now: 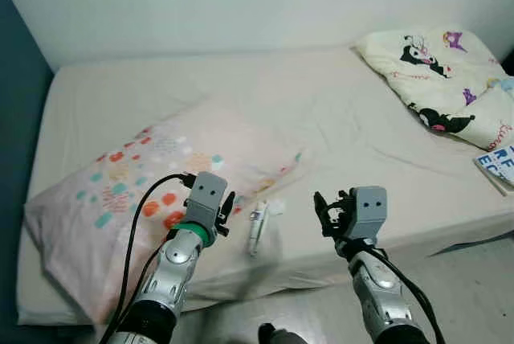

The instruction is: Clean up the room

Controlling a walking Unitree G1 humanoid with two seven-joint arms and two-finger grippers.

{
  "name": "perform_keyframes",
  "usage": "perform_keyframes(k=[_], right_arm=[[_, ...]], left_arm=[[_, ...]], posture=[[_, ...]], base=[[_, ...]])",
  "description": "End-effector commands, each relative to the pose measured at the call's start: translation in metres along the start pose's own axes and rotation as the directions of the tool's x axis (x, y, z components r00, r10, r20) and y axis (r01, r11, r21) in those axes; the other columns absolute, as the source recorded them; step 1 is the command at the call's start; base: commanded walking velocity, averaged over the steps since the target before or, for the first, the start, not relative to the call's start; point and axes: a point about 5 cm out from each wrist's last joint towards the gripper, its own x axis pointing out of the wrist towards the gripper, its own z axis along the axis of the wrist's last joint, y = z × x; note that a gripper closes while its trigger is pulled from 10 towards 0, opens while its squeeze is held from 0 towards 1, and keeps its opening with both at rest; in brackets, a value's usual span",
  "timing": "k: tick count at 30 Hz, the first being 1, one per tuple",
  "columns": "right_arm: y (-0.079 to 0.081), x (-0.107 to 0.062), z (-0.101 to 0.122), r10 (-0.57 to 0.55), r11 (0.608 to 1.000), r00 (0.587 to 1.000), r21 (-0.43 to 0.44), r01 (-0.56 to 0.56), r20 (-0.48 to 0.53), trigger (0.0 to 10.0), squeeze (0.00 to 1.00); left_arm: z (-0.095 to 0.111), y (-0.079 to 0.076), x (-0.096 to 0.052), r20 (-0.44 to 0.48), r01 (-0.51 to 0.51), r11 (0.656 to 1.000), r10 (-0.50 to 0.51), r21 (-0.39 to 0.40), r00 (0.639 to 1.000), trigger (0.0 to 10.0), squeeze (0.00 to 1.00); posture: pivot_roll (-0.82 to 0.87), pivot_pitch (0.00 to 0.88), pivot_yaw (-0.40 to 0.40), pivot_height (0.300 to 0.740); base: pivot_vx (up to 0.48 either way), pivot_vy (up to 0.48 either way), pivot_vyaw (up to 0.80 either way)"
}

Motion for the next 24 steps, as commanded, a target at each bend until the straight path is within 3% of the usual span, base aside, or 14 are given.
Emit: perform_keyframes(k=[1, 9, 14, 24], right_arm=[[-0.0044, -0.0037, -0.0039, -0.014, 1.000, 1.000, -0.006, 0.014, -0.015, 10.0, 0.00], [-0.0041, -0.0038, -0.0040, -0.013, 1.000, 1.000, -0.007, 0.013, -0.015, 10.0, 0.00], [-0.0039, -0.0039, -0.0040, -0.012, 1.000, 1.000, -0.006, 0.012, -0.014, 10.0, 0.00], [-0.0044, -0.0037, -0.0036, -0.012, 1.000, 1.000, -0.007, 0.012, -0.014, 10.0, 0.00]], left_arm=[[-0.0031, -0.0037, -0.0006, -0.012, 0.006, 1.000, -0.006, -0.011, 1.000, 10.0, 0.00], [-0.0030, -0.0038, -0.0008, -0.010, 0.007, 1.000, -0.007, -0.009, 1.000, 10.0, 0.00], [-0.0030, -0.0040, -0.0009, -0.010, 0.006, 1.000, -0.006, -0.009, 1.000, 10.0, 0.00], [-0.0020, -0.0046, -0.0004, -0.001, 0.008, 1.000, -0.008, -0.008, 1.000, 10.0, 0.00]], posture=[[0.00, 0.097, 0.001, 0.740], [0.00, 0.099, 0.002, 0.740], [0.00, 0.099, 0.002, 0.740], [0.00, 0.099, 0.001, 0.740]], base=[[0.000, 0.480, 0.00], [0.000, 0.456, 0.00], [0.000, 0.000, 0.00], [0.000, 0.320, 0.00]])
